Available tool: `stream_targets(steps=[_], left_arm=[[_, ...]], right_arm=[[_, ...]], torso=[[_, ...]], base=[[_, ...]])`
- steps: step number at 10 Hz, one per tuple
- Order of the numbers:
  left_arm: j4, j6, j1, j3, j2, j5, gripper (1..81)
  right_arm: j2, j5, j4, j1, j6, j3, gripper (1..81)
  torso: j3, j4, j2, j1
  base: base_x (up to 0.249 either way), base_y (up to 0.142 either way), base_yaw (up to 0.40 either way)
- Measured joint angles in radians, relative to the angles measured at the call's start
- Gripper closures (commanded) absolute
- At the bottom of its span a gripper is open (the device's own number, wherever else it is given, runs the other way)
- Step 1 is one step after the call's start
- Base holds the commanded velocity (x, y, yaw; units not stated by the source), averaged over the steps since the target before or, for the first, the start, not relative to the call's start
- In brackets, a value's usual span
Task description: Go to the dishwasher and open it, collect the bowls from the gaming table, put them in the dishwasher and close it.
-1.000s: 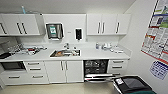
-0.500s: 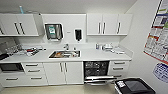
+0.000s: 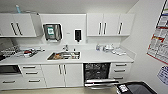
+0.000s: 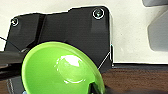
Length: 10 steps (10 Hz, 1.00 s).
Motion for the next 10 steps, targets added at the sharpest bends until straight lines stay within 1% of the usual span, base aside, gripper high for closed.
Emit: stream_targets(steps=[10], left_arm=[[0.000, 0.000, 0.002, 0.000, -0.001, -0.002, 81.1]], right_arm=[[-0.006, 0.000, 0.000, -0.007, 0.000, -0.006, 81.1]], torso=[[0.000, 0.000, 0.000, 0.000]], base=[[0.127, 0.000, 0.000]])
